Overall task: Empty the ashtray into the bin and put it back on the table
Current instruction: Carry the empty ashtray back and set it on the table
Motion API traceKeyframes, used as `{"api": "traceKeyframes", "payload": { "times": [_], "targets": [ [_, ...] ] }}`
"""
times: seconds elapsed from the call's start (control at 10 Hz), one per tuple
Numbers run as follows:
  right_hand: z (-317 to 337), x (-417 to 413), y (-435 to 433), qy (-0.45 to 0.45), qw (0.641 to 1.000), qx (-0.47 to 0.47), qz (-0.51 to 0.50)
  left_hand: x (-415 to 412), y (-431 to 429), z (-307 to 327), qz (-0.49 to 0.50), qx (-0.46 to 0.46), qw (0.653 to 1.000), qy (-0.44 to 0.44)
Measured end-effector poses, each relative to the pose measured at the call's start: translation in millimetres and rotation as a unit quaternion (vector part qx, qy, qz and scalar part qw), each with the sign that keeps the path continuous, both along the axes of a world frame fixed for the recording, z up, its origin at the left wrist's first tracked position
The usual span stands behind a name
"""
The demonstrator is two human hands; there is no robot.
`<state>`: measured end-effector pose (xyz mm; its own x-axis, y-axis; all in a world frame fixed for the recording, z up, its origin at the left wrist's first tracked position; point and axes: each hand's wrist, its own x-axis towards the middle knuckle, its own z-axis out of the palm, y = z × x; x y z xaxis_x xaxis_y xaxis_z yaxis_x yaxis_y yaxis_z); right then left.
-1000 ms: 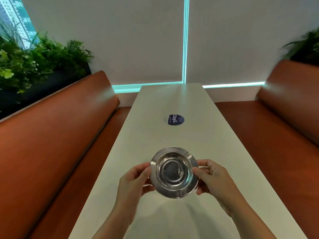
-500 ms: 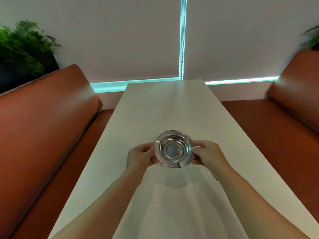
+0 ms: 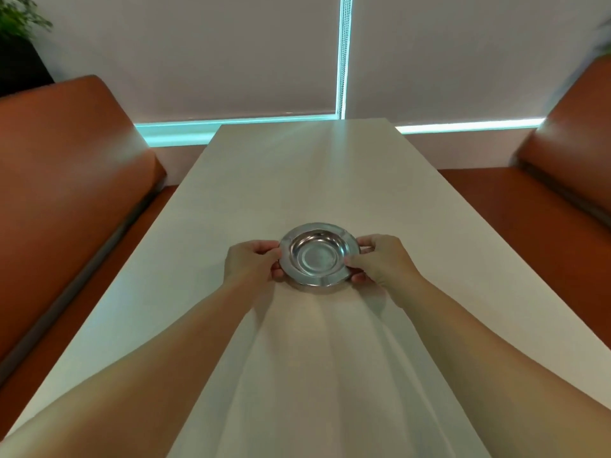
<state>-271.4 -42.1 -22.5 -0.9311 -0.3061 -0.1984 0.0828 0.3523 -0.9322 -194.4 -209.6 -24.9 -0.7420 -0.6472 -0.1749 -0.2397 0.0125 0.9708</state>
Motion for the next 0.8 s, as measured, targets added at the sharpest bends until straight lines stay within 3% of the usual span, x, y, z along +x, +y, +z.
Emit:
{"api": "traceKeyframes", "payload": {
  "times": [0.8],
  "targets": [
    [-1.7,-5.1,-4.0,0.016,0.998,0.044,-0.037,-10.2,-7.8,-8.5,0.008,-0.005,1.0,0.007]
  ]
}}
